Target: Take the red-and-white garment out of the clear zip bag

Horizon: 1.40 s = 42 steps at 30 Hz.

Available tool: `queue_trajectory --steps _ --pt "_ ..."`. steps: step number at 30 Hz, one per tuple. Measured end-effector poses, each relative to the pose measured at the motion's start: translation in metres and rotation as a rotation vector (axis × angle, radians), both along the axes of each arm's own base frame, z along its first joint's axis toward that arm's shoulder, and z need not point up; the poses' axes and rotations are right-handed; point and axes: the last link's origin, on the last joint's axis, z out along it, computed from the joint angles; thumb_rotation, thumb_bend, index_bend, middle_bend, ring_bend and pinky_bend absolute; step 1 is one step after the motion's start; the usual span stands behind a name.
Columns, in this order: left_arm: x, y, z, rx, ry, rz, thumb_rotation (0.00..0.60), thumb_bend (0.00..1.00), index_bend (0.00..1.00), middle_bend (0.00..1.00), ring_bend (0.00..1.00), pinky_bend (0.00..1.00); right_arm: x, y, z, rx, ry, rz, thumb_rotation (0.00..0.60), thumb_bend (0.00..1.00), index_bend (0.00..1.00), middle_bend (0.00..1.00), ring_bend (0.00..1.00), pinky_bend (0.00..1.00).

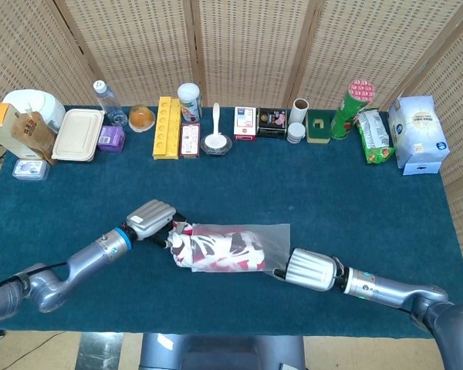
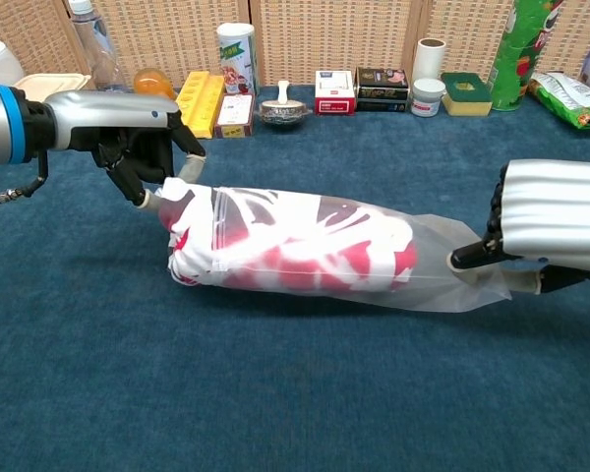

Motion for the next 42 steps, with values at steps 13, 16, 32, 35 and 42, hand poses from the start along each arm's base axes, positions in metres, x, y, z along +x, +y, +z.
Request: queue_trajectory --steps 13,16,32,35,42 --pt "-0.026 0.0 0.029 0.044 0.009 0.029 0.6 0.45 0.86 1.0 1.0 1.0 -0.021 -0.004 0.02 -0.07 0.013 -0.073 0.6 0.7 0.87 0.93 1.0 1.0" --pt "-0.036 0.0 0.041 0.066 0.012 0.047 0.6 0.45 0.86 1.0 1.0 1.0 -0.026 -0.006 0.026 -0.089 0.012 -0.088 0.6 0.7 0.87 0.93 1.0 1.0" --pt "-0.082 0.002 0.098 0.196 -0.015 0.165 0.6 0.45 0.86 1.0 1.0 1.0 -0.05 -0.012 0.058 -0.192 -0.005 -0.164 0.6 0.7 0.87 0.93 1.0 1.0" --pt "-0.087 0.0 0.101 0.198 -0.029 0.187 0.6 0.44 0.85 1.0 1.0 0.99 -0.052 -0.011 0.06 -0.2 -0.011 -0.174 0.6 0.69 0.84 0.92 1.0 1.0" --pt "-0.088 -0.006 0.108 0.198 -0.057 0.184 0.6 0.21 0.28 0.72 0.62 0.77 -0.055 -0.012 0.063 -0.231 -0.039 -0.206 0.6 0.44 0.54 0.65 0.86 0.85"
